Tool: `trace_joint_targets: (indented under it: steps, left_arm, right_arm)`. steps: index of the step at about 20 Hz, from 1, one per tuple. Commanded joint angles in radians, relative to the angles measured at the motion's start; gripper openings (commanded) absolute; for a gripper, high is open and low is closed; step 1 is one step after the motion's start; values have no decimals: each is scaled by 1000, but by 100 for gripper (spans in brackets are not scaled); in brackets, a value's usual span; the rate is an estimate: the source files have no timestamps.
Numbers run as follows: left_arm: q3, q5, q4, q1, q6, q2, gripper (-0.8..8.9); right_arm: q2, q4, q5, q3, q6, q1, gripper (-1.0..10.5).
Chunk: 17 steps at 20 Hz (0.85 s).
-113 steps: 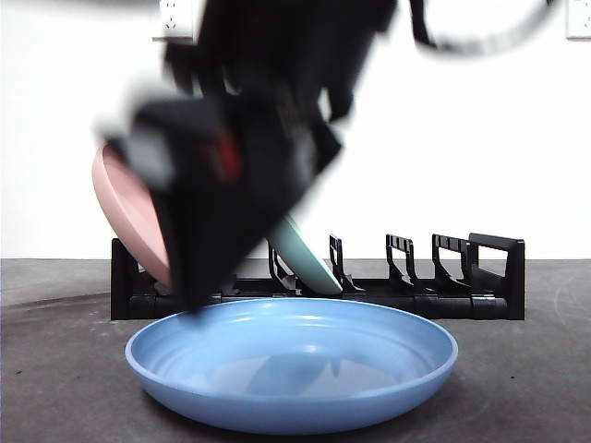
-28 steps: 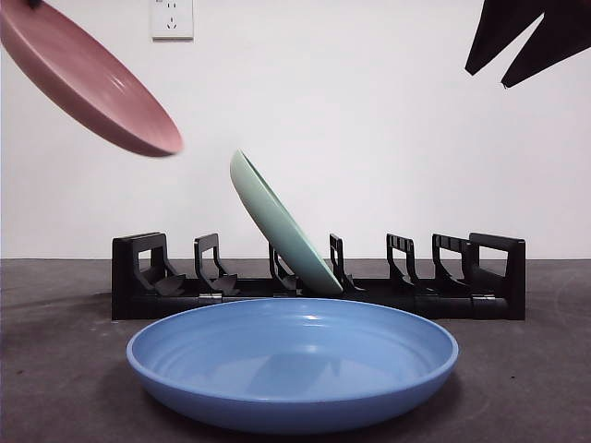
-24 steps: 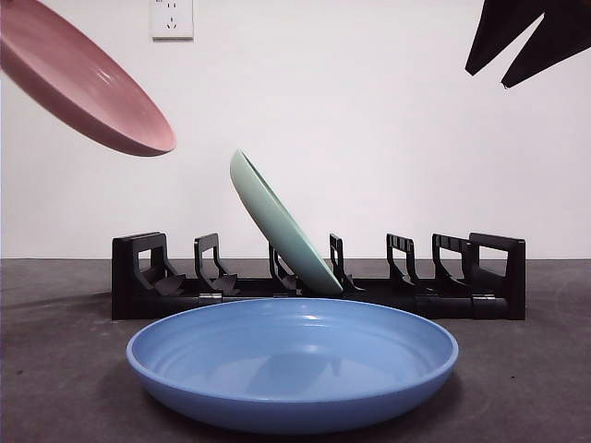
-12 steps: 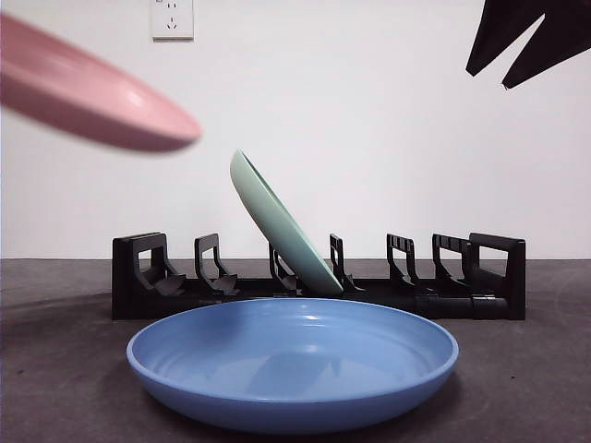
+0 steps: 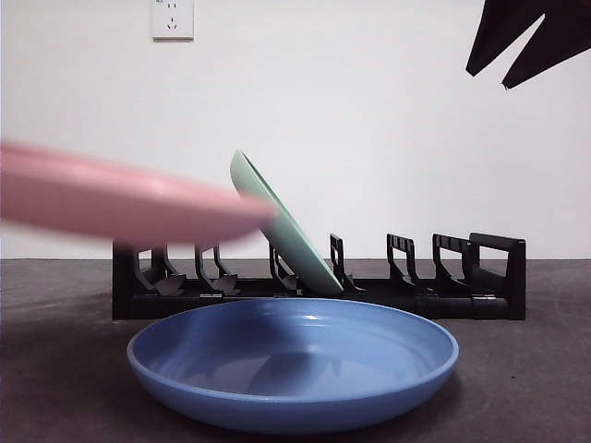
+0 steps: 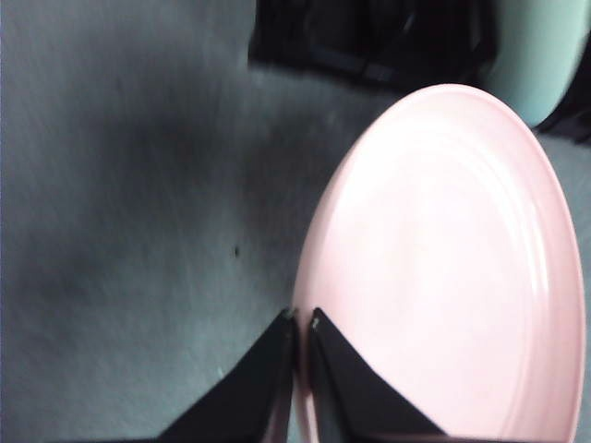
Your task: Place the plate
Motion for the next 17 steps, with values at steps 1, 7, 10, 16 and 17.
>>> trace_joint_targets:
  steps: [1, 7, 10, 16, 17]
  left_arm:
    - [-53, 6, 81, -34, -104, 9, 14]
    - [-153, 6, 285, -132, -218, 63, 14]
    - [-153, 5, 380, -183, -239, 164, 14]
    - [-152, 5, 573, -235, -242, 383, 14]
    - [-152, 2, 594, -238, -241, 413, 14]
  right_arm:
    - [8, 3, 0, 11, 10, 5, 275]
    - [8, 3, 0, 11, 10, 5, 275]
    - [8, 3, -1, 11, 10, 5, 275]
    - [8, 3, 0, 11, 10, 5, 275]
    - [8, 3, 0, 11, 10, 5, 275]
